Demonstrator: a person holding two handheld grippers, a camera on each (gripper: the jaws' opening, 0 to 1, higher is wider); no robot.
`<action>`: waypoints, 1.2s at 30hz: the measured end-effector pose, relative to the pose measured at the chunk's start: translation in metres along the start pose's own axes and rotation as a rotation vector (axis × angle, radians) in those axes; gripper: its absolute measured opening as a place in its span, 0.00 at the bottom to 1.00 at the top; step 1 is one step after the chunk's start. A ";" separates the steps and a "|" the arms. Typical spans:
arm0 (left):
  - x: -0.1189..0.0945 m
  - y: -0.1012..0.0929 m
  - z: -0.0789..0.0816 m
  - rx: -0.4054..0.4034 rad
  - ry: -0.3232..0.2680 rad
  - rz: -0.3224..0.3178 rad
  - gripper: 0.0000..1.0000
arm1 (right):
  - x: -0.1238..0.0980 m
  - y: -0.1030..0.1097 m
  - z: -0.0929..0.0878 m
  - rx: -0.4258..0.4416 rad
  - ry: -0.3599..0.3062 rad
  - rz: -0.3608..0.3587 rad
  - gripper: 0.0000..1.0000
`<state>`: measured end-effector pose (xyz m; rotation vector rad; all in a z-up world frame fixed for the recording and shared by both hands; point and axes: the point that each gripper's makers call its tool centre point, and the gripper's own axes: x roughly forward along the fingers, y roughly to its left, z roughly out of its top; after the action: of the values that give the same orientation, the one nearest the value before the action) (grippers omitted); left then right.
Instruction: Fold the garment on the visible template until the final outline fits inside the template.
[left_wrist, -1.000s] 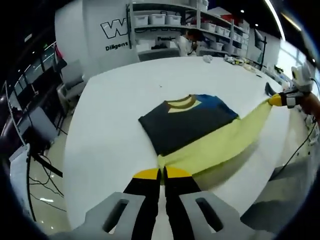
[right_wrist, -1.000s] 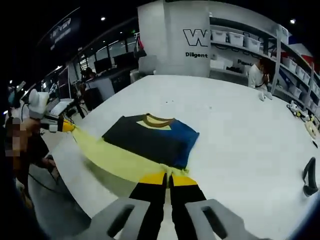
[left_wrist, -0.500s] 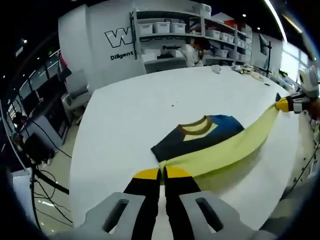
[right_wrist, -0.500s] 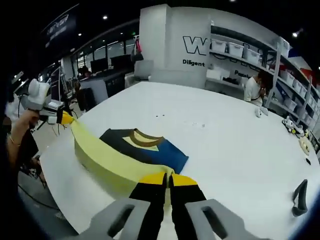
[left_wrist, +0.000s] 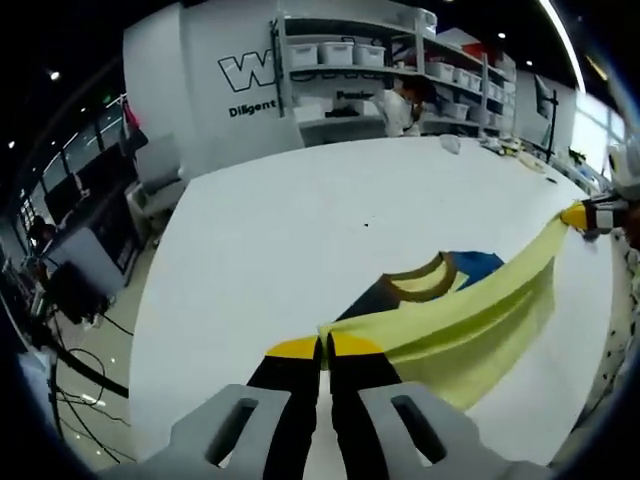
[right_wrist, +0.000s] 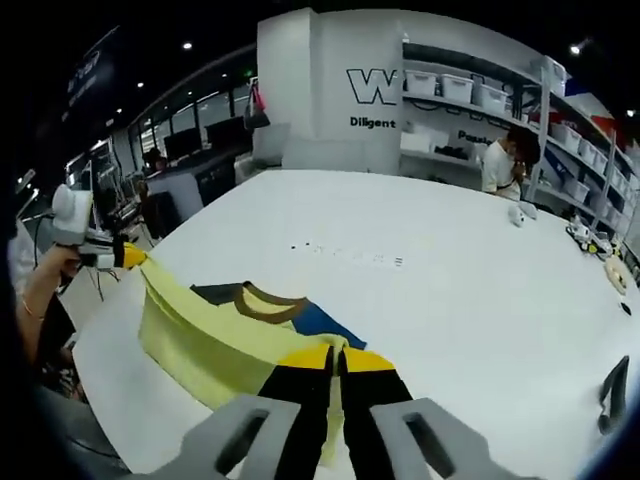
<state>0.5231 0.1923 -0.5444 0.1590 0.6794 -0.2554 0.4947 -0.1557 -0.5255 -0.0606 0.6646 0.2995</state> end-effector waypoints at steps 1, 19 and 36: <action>0.004 0.000 0.001 -0.001 0.008 0.000 0.02 | 0.005 -0.001 0.001 -0.004 0.003 -0.004 0.00; 0.074 0.008 -0.023 -0.098 0.115 0.020 0.02 | 0.084 -0.022 -0.010 -0.012 0.125 -0.058 0.00; 0.121 0.018 -0.040 -0.130 0.139 -0.039 0.05 | 0.135 -0.040 -0.025 0.039 0.111 -0.046 0.00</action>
<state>0.5946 0.1968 -0.6510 0.0394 0.8354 -0.2386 0.5922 -0.1628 -0.6304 -0.0560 0.7782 0.2401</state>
